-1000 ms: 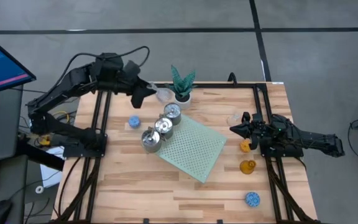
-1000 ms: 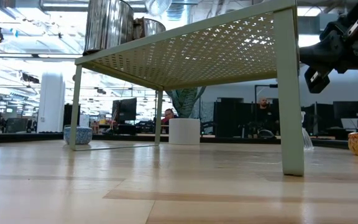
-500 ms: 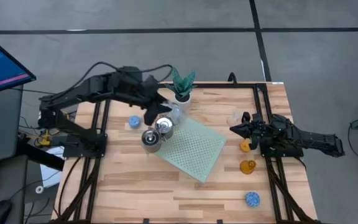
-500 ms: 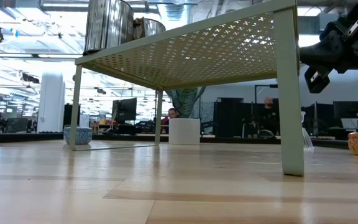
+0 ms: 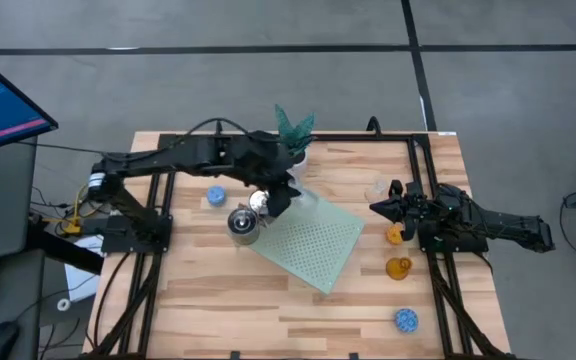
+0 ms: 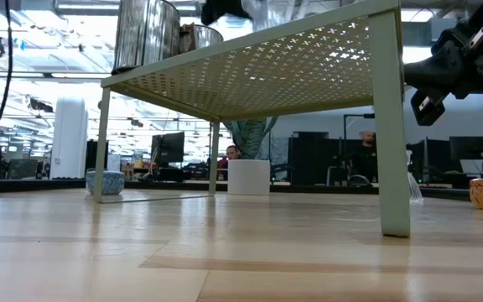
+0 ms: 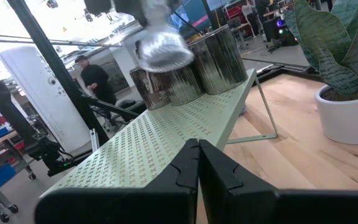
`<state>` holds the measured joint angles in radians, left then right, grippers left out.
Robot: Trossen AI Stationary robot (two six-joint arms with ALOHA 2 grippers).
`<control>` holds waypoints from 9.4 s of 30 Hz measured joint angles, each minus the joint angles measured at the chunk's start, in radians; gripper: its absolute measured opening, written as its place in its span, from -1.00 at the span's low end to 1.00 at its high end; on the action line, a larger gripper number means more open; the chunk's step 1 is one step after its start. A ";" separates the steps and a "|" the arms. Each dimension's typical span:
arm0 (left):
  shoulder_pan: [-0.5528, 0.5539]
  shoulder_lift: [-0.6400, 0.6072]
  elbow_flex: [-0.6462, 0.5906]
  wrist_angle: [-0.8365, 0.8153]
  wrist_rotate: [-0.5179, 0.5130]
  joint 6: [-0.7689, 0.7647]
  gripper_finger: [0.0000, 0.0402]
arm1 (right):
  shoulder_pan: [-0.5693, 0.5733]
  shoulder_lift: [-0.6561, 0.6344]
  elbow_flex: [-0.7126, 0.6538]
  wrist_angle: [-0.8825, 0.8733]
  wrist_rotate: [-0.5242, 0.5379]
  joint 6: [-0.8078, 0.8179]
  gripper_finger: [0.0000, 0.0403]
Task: Pick & Place candle stick holders
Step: Put the top transparent candle holder on the shelf, then put the yellow candle holder on the shelf
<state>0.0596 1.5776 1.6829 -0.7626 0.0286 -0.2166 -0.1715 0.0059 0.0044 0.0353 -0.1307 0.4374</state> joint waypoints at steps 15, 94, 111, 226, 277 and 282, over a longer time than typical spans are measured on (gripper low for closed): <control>0.004 0.121 0.000 0.004 -0.008 0.003 -0.17 | 0.000 0.000 0.000 0.000 0.000 0.000 -1.00; -0.077 0.016 -0.076 -0.084 -0.169 0.159 -0.99 | 0.000 0.000 0.000 0.000 0.000 0.000 -1.00; -0.077 0.067 -0.074 0.028 -0.155 0.160 -0.99 | 0.000 0.000 0.000 0.000 0.000 0.000 -1.00; 0.043 -1.164 -0.508 -0.105 -0.207 -0.181 -0.96 | 0.484 0.701 0.894 0.134 0.104 0.252 -1.00; 0.043 -1.528 -0.677 -0.071 -0.310 -0.138 -0.98 | 0.409 1.061 1.267 -0.640 -0.285 0.549 -1.00; 0.043 -1.569 -0.747 -0.067 -0.294 -0.212 -0.98 | 0.400 0.921 1.267 -1.057 0.013 0.544 -1.00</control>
<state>0.1028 0.0086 0.9356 -0.8296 -0.2652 -0.4289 0.2283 0.9270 1.2716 -1.0216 -0.1176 0.9809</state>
